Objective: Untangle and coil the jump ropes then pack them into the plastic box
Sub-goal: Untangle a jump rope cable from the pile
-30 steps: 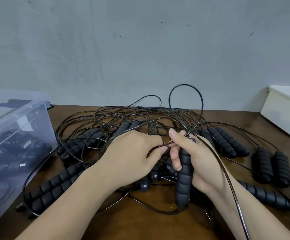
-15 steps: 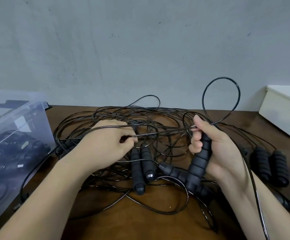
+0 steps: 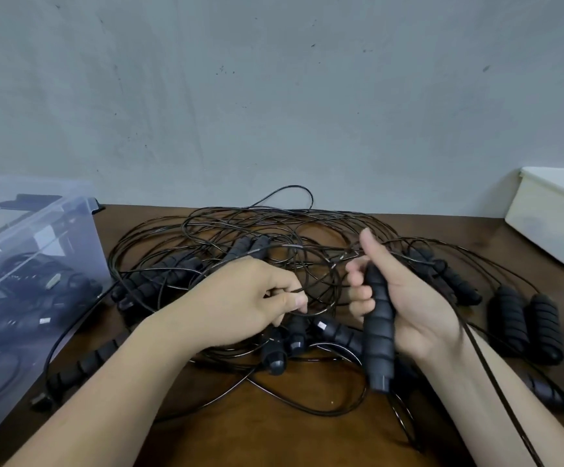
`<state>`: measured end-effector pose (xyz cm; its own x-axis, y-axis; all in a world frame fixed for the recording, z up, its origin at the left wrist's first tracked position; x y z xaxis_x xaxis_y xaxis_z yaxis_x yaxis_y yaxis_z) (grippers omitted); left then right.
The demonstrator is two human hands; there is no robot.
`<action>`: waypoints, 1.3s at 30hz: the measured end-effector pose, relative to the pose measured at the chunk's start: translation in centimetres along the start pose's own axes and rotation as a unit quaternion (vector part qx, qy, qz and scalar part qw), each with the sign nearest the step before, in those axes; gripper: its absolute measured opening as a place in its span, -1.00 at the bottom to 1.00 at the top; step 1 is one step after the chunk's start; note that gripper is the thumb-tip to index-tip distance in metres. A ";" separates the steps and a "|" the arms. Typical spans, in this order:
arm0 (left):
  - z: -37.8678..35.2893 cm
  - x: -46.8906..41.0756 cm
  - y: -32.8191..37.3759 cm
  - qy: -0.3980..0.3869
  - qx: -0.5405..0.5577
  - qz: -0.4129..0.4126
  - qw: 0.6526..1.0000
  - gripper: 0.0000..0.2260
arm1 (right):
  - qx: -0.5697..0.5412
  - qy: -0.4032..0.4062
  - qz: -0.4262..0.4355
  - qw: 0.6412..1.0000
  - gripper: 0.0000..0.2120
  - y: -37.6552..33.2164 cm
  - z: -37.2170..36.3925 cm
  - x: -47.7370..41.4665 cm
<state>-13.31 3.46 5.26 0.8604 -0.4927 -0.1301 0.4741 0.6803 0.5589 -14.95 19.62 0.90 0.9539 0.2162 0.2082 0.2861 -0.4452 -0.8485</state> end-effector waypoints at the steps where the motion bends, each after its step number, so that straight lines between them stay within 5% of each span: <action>1: 0.2 0.0 -0.1 0.011 0.016 -0.003 1.000 -0.81 | 0.017 -0.020 -0.006 1.000 -0.64 0.4 -0.7 0.3; 5: 0.5 0.2 0.1 0.028 0.013 -0.011 0.999 -0.77 | 0.069 -0.074 0.087 0.991 -0.73 -0.5 -2.6 1.2; 10: -0.1 0.2 0.6 0.016 -0.071 -0.013 0.997 -0.73 | 0.102 -0.038 0.208 0.972 -0.85 -2.7 -2.1 2.0; 18: 0.6 0.4 2.2 0.114 -0.118 -0.101 0.981 -0.62 | 0.203 -0.043 0.191 0.959 -0.86 -1.3 -2.8 1.9; 22: 0.7 0.3 2.2 0.149 -0.023 -0.087 0.985 -0.85 | 0.164 -0.016 0.210 0.964 -0.84 -1.9 -2.0 1.8; 30: 0.7 0.2 1.0 0.113 0.015 -0.014 0.993 -0.73 | 0.139 -0.005 0.203 0.969 -0.91 -1.9 -1.7 1.7; 35: 2.7 0.8 -0.6 0.133 -0.050 0.055 0.988 -0.58 | 0.003 0.077 0.216 0.973 -0.90 -5.2 2.5 1.1; 39: 3.6 0.7 -1.0 0.130 0.000 0.038 0.991 -0.53 | -0.066 0.095 0.197 0.974 -0.92 -5.9 5.1 0.2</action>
<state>-13.85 0.47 7.52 0.9125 -0.2836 -0.2948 0.4064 0.7106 0.5743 -16.91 26.77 3.45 0.9880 -0.1527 -0.0243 -0.1084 -0.5720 -0.8130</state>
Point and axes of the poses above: each hand's wrist, its own x-axis away from the middle knuckle, its own z-axis out of the back of the hand, y = z × x, the point moved 10 cm from there along -x, towards the middle knuckle, and after that the axes turned 1 degree about y, right-handed, at the moved point
